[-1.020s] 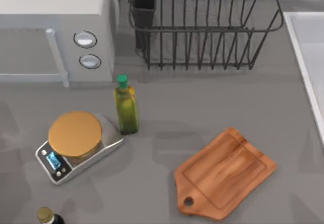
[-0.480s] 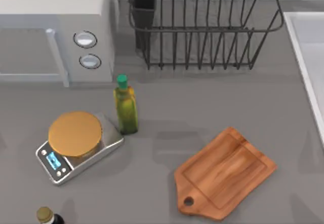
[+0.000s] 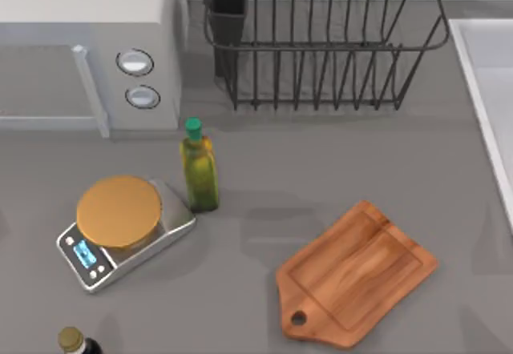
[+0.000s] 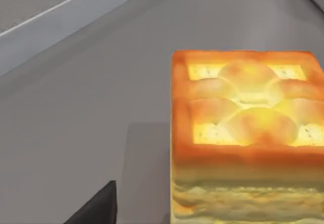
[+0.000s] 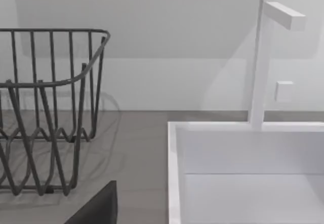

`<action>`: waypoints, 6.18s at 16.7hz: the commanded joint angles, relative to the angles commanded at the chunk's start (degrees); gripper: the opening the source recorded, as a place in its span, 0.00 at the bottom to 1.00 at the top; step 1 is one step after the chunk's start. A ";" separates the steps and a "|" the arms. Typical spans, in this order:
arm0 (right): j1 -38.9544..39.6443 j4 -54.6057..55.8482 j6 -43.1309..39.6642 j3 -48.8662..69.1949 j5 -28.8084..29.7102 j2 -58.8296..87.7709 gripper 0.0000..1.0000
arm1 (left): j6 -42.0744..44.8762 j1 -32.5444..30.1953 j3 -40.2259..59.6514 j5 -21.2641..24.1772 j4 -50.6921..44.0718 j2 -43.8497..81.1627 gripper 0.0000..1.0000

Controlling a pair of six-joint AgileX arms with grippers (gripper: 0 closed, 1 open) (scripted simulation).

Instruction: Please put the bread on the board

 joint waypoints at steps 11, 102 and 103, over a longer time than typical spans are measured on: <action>0.00 0.00 0.00 0.00 0.00 0.00 1.00 | -14.14 -7.20 -4.09 4.50 13.81 -3.37 1.00; 0.00 0.00 0.00 0.00 0.00 0.00 1.00 | -196.28 -131.35 -16.49 -134.19 76.29 -15.39 0.00; 0.00 0.00 0.00 0.00 0.00 0.00 1.00 | -196.90 -131.98 -16.70 -134.92 76.70 -14.78 0.00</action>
